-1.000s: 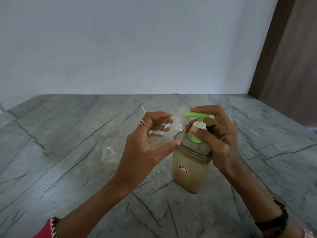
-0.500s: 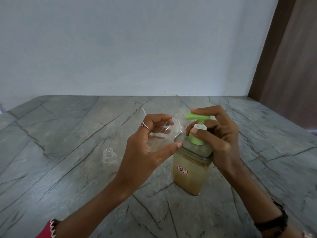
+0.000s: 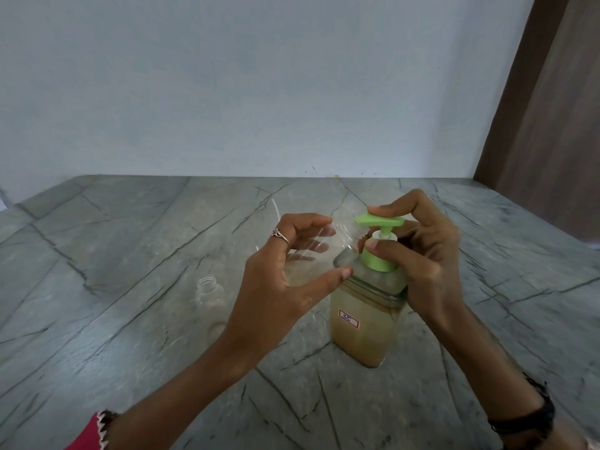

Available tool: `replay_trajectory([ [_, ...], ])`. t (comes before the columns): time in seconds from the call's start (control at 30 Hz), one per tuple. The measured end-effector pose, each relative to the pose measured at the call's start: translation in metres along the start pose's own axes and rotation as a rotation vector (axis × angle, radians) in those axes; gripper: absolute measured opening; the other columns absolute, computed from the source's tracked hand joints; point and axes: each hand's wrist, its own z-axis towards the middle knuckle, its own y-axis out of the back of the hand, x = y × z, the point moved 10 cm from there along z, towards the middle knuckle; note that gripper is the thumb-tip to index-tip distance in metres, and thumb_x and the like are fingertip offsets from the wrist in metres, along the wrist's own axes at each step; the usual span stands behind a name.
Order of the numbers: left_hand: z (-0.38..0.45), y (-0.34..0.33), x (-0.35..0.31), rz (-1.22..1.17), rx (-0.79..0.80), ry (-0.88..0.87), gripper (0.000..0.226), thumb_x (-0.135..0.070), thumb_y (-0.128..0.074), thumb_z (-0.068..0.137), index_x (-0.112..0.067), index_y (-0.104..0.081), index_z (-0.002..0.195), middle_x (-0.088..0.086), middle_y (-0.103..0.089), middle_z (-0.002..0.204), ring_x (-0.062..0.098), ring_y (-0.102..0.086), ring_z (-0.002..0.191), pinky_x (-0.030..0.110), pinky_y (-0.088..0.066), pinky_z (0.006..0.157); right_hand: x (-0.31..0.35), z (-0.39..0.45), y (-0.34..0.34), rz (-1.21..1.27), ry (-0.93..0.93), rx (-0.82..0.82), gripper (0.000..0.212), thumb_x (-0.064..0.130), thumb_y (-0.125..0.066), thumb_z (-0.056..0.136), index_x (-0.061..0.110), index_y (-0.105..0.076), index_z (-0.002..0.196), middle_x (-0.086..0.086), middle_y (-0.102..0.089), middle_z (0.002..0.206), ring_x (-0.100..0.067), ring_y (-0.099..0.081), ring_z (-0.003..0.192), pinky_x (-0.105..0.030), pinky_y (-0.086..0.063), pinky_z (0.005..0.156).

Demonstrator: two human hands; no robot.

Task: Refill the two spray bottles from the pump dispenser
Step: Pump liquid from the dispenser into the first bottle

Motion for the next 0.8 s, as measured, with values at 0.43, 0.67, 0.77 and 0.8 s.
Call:
replay_trajectory([
  [0.43, 0.000, 0.001, 0.001, -0.016, -0.014, 0.013, 0.045, -0.034, -0.074, 0.066, -0.031, -0.054, 0.107, -0.015, -0.064, 0.108, 0.007, -0.065, 0.098, 0.018, -0.051, 0.081, 0.000, -0.007, -0.011, -0.131, 0.057, 0.189, 0.037, 0.030, -0.057, 0.082, 0.051, -0.049, 0.112, 0.025, -0.064, 0.102, -0.007, -0.067, 0.093, -0.018, -0.052, 0.073],
  [0.67, 0.001, 0.000, 0.001, 0.000, -0.012, 0.012, 0.046, -0.036, -0.073, 0.066, -0.030, -0.054, 0.107, -0.015, -0.064, 0.109, 0.006, -0.064, 0.098, 0.017, -0.051, 0.082, -0.003, -0.005, -0.011, -0.083, 0.025, 0.165, 0.035, 0.027, -0.064, 0.077, 0.048, -0.056, 0.103, 0.011, -0.069, 0.082, -0.010, -0.067, 0.077, -0.023, -0.053, 0.069],
  [0.77, 0.001, 0.001, 0.000, -0.001, -0.017, 0.006, 0.046, -0.035, -0.073, 0.066, -0.031, -0.054, 0.107, -0.014, -0.064, 0.108, 0.007, -0.065, 0.097, 0.016, -0.050, 0.081, -0.005, -0.004, -0.009, -0.024, -0.002, 0.136, 0.031, 0.024, -0.065, 0.074, 0.044, -0.060, 0.097, 0.004, -0.069, 0.077, -0.012, -0.066, 0.071, -0.028, -0.054, 0.066],
  [0.8, 0.000, 0.000, 0.000, -0.001, -0.015, 0.004, 0.046, -0.035, -0.073, 0.066, -0.032, -0.053, 0.107, -0.014, -0.064, 0.108, 0.007, -0.065, 0.097, 0.016, -0.050, 0.081, -0.005, -0.003, -0.009, -0.006, -0.011, 0.126, 0.030, 0.024, -0.065, 0.072, 0.044, -0.061, 0.095, 0.003, -0.069, 0.076, -0.012, -0.066, 0.070, -0.028, -0.053, 0.064],
])
